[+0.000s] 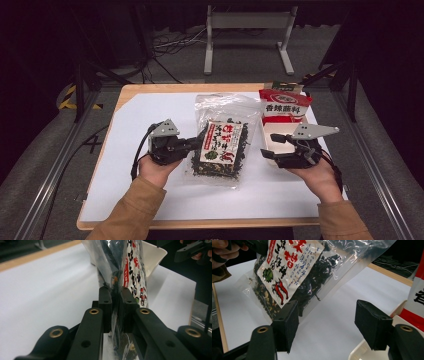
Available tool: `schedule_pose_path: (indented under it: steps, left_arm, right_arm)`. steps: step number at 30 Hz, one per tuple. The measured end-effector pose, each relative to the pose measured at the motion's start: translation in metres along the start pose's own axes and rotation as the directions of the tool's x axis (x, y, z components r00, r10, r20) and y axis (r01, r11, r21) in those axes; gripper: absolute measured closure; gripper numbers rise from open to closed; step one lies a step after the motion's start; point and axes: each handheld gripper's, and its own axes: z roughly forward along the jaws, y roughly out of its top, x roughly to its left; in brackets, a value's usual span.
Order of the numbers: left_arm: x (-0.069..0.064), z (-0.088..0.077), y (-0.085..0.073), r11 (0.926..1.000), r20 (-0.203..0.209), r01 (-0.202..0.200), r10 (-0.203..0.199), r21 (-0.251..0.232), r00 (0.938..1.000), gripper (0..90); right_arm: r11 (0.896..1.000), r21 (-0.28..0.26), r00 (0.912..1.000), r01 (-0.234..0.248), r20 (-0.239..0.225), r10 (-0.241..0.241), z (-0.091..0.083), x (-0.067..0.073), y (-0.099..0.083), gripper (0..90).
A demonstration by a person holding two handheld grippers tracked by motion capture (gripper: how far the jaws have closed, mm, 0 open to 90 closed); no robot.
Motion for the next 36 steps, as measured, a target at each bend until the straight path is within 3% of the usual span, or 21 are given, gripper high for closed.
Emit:
schedule_pose_path:
  steps: [4,12,24,30,36]
  left_arm:
    - [-0.007,-0.008,0.003,0.9986,-0.001,-0.034,0.034,-0.042,0.9994,82.8]
    - [-0.015,-0.011,0.007,0.9960,0.030,-0.065,0.067,-0.060,0.9973,82.7]
    - [-0.020,-0.009,0.006,0.9936,0.084,-0.077,0.084,-0.083,0.9930,82.6]
    - [-0.021,-0.006,0.005,0.9932,0.092,-0.082,0.089,-0.083,0.9917,82.5]
    - [-0.020,-0.007,0.004,0.9936,0.074,-0.081,0.087,-0.080,0.9935,82.4]
  right_arm:
    - [1.000,-0.005,0.9999,0.004,-0.016,-0.004,0.005,0.003,0.003,35.1]
    - [1.000,-0.016,0.9990,0.002,-0.045,-0.002,0.012,0.008,0.010,35.0]
    - [0.999,-0.031,0.9900,-0.041,-0.136,0.036,0.023,0.014,0.016,34.8]
    - [0.999,-0.009,0.9902,-0.042,-0.134,0.041,0.025,0.017,0.017,48.9]
    - [0.997,0.003,0.9822,-0.076,-0.172,0.075,0.021,0.014,0.018,65.6]
